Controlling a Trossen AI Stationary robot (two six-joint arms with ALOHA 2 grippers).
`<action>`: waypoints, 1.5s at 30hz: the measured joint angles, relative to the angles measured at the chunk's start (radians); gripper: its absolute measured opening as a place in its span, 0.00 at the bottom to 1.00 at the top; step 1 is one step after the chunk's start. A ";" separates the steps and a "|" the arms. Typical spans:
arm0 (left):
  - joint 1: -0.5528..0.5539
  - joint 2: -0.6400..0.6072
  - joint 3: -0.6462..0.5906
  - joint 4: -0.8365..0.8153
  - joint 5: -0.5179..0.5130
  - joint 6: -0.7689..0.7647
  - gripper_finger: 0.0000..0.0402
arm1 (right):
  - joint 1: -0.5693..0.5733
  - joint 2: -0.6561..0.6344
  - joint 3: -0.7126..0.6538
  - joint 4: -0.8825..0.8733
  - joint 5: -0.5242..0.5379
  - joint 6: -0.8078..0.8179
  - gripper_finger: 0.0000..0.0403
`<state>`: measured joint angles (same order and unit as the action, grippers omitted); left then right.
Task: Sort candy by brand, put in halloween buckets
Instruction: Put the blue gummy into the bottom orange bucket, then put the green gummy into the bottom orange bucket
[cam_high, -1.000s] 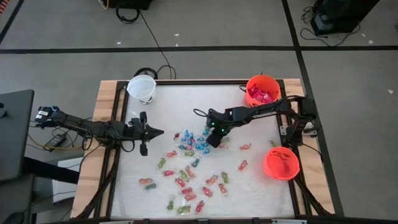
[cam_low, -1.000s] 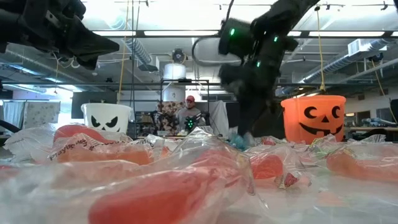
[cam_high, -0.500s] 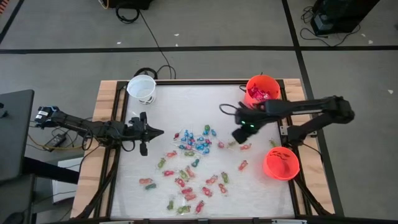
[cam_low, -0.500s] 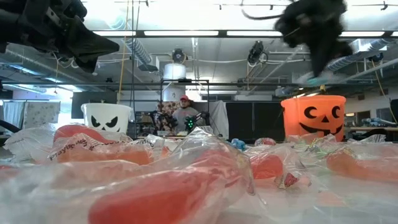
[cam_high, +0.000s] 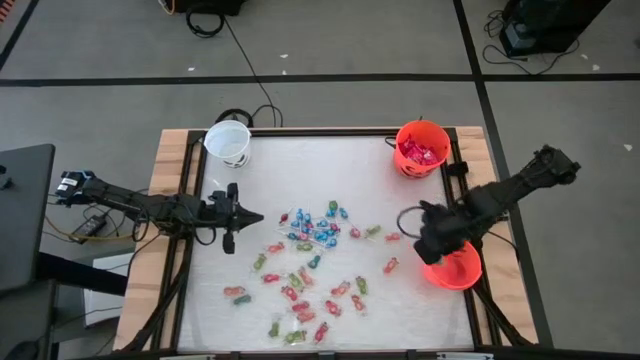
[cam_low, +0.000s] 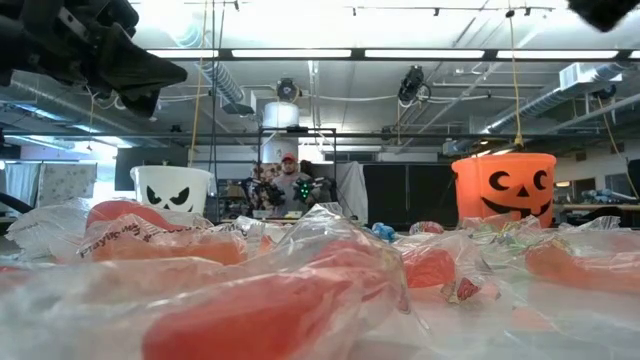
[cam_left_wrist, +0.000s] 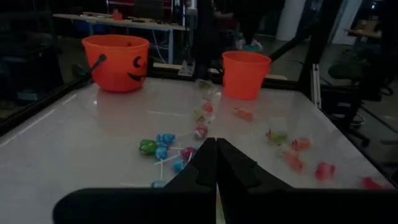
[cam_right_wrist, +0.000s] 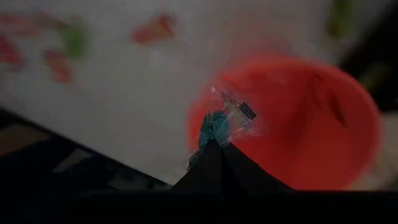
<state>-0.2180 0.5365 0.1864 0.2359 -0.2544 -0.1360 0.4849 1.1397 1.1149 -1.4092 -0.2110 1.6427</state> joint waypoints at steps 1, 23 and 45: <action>0.000 0.000 0.000 -0.007 0.006 0.000 0.02 | 0.023 0.005 0.000 -0.022 -0.001 0.033 0.00; 0.000 0.000 0.000 -0.047 0.006 0.007 0.02 | -0.008 0.085 0.125 -0.144 0.190 0.027 0.40; 0.000 0.000 0.000 -0.047 -0.008 0.028 0.02 | -0.634 0.086 -0.320 0.005 0.140 -0.711 0.43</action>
<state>-0.2180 0.5369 0.1864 0.1886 -0.2623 -0.1081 -0.1487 1.2259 0.7944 -1.4041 -0.0711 0.9317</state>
